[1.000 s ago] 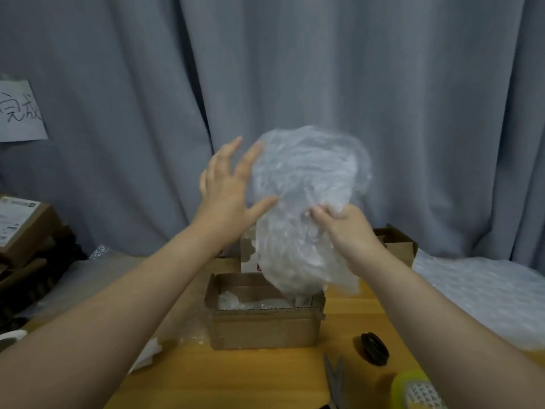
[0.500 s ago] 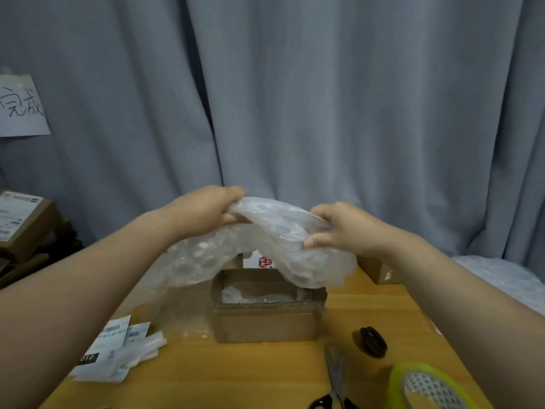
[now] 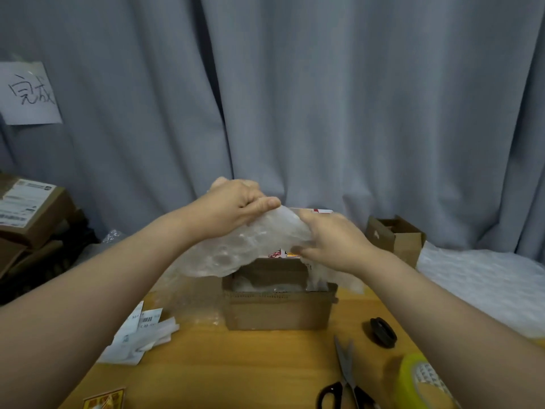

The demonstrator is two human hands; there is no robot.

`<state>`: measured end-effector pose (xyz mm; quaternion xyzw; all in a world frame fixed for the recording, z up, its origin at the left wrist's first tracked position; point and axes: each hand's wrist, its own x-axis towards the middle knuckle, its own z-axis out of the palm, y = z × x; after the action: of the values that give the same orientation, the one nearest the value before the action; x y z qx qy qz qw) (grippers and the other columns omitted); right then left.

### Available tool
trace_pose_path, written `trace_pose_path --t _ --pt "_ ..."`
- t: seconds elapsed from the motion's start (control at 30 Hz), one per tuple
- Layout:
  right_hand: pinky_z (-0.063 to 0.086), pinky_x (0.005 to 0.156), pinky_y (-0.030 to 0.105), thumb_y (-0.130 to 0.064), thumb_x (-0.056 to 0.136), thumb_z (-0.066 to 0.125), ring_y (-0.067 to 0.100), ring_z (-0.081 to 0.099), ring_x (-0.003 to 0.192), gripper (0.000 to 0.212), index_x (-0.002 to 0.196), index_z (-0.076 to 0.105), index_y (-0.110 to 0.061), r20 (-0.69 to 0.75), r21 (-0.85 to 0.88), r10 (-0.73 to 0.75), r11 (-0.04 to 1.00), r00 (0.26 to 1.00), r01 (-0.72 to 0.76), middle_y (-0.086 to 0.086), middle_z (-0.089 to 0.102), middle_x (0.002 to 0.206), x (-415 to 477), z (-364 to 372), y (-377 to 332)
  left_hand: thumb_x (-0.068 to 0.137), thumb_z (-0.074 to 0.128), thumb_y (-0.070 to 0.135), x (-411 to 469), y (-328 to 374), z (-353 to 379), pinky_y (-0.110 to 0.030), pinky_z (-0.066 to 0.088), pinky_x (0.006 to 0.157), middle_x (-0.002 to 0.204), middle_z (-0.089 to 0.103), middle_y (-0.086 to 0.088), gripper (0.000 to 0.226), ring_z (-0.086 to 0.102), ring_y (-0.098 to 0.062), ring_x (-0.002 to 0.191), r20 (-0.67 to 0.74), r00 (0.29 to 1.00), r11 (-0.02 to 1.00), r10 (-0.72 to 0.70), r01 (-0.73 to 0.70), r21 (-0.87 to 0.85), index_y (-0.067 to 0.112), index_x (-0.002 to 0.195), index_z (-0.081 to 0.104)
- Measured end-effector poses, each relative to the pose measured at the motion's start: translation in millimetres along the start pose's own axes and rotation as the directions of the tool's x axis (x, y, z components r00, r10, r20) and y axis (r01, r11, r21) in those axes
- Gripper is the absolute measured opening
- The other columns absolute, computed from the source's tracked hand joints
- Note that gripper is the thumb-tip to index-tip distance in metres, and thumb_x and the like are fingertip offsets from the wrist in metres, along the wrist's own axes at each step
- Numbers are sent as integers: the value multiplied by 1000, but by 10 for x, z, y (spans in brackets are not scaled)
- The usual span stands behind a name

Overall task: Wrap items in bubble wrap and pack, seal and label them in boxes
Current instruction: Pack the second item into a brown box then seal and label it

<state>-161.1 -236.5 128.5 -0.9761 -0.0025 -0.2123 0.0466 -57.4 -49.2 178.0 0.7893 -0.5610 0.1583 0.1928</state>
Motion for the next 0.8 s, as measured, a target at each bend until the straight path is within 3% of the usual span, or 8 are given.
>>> trace_pose_path --t 0.07,0.13,0.27,0.4,0.53,0.6,0.7,0.8 --pt "52 82 40 -41 85 65 23 64 90 27 98 68 -18 80 233 65 969 995 -82 4 71 95 44 3 97 78 17 81 -32 -97 54 -33 25 84 87 46 3 72 48 -8 87 -13 987 957 -160 158 243 19 81 55" --pt "52 80 43 -36 86 67 27 65 79 30 89 70 -7 154 424 108 890 982 -164 15 70 87 59 -51 156 65 17 88 -85 -183 128 -42 26 93 118 46 -7 93 44 -28 110 -219 951 866 -218 292 407 15 107 55" --pt "45 66 35 -19 86 67 22 56 68 24 87 65 5 212 512 115 833 970 -211 16 64 76 46 -194 108 67 36 80 -110 21 94 -52 34 98 140 40 -14 91 41 -37 122 -349 937 899 24 133 418 19 135 44" --pt "50 66 24 -8 88 63 7 63 69 10 86 68 -16 -72 827 277 554 958 -98 -5 70 74 144 -368 -85 74 56 70 -29 162 171 -36 44 91 131 50 2 77 50 -23 116 -16 981 971 -193 193 143 39 138 28" --pt "57 82 38 -12 84 69 20 67 98 48 126 53 -30 -67 997 334 64 940 48 3 66 117 243 -334 -239 95 54 31 101 186 234 -27 47 76 100 64 2 14 60 -15 93 -211 890 790 -405 224 -571 26 108 56" --pt "56 80 36 -10 77 71 22 66 99 71 139 41 -24 35 998 195 -65 980 -23 9 62 118 212 -213 -278 93 57 13 94 261 322 -17 49 72 89 65 5 10 62 -1 83 -151 959 734 -238 76 -675 22 98 60" --pt "58 77 35 -4 74 77 20 66 92 65 131 49 -16 83 996 271 19 959 -92 9 66 106 164 -66 -316 88 62 26 25 117 624 -18 46 87 102 59 4 10 57 2 98 83 992 821 -98 128 -557 31 98 61" --pt "54 75 24 -13 77 77 9 63 86 40 110 55 -17 -93 902 409 421 908 -97 -2 64 96 206 -53 -251 84 56 53 -82 -126 734 -31 37 103 120 37 4 27 41 -13 115 306 903 895 -302 379 -233 44 108 49"
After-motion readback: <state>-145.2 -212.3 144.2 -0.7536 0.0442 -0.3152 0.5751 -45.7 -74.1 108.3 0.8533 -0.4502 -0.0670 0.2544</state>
